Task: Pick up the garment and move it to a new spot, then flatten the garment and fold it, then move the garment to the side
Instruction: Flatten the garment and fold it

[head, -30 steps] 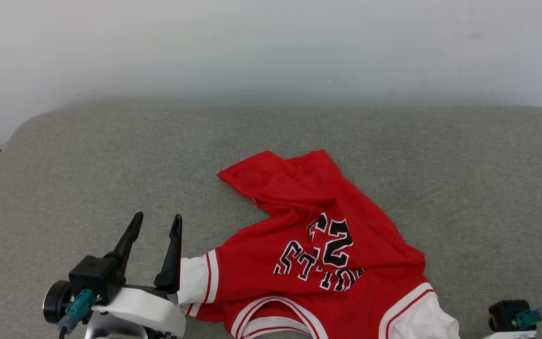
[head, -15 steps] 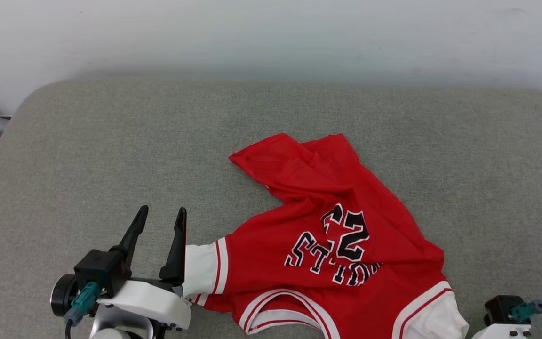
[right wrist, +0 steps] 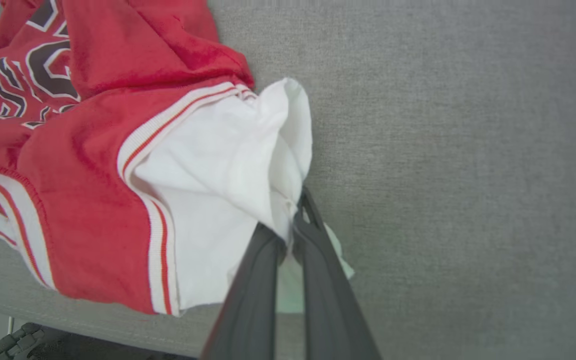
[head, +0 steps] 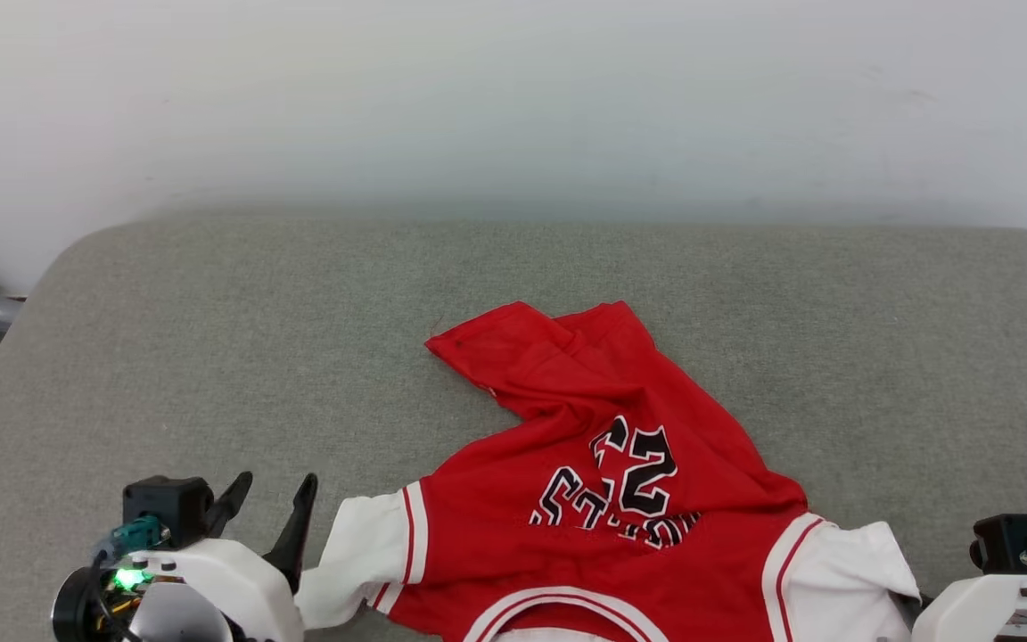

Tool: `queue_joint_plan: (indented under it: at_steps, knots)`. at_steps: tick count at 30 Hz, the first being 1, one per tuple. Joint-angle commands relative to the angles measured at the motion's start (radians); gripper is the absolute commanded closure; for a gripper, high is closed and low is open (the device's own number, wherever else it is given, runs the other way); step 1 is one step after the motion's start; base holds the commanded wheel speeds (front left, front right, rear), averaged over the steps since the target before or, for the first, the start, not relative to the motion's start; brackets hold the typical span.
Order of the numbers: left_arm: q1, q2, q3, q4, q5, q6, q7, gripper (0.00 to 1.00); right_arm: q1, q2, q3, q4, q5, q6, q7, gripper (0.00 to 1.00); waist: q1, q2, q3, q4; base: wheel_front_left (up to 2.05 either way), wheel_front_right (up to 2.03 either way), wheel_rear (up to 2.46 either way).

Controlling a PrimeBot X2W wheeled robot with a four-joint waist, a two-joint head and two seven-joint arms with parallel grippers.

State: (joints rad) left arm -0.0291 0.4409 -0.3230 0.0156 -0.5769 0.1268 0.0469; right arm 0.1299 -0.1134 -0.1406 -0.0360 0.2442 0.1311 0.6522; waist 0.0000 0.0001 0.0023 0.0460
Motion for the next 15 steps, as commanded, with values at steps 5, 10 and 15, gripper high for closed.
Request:
queue_joint_plan:
  at_steps: [5, 10, 15]
  knots:
    - [-0.007, 0.072, 0.001, 0.016, -0.103, -0.021, 0.246, 0.00, -0.009, 0.002, -0.005, -0.028, -0.014, -0.001, 0.014, 1.00, 0.0000, -0.0001, 0.004, -0.028, 0.00, 0.00, 0.00]
    - [-0.019, 0.100, -0.010, 0.033, -0.178, -0.032, 0.406, 0.00, -0.018, 0.015, 0.008, -0.037, -0.010, -0.001, 0.017, 1.00, 0.0000, -0.0001, 0.040, -0.047, 0.00, 0.00, 0.00]
    - [-0.019, 0.114, -0.030, 0.063, -0.252, -0.049, 0.546, 0.00, -0.033, 0.025, 0.017, -0.041, -0.012, -0.001, 0.007, 1.00, 0.0000, -0.0001, 0.082, -0.067, 0.00, 0.00, 0.00]
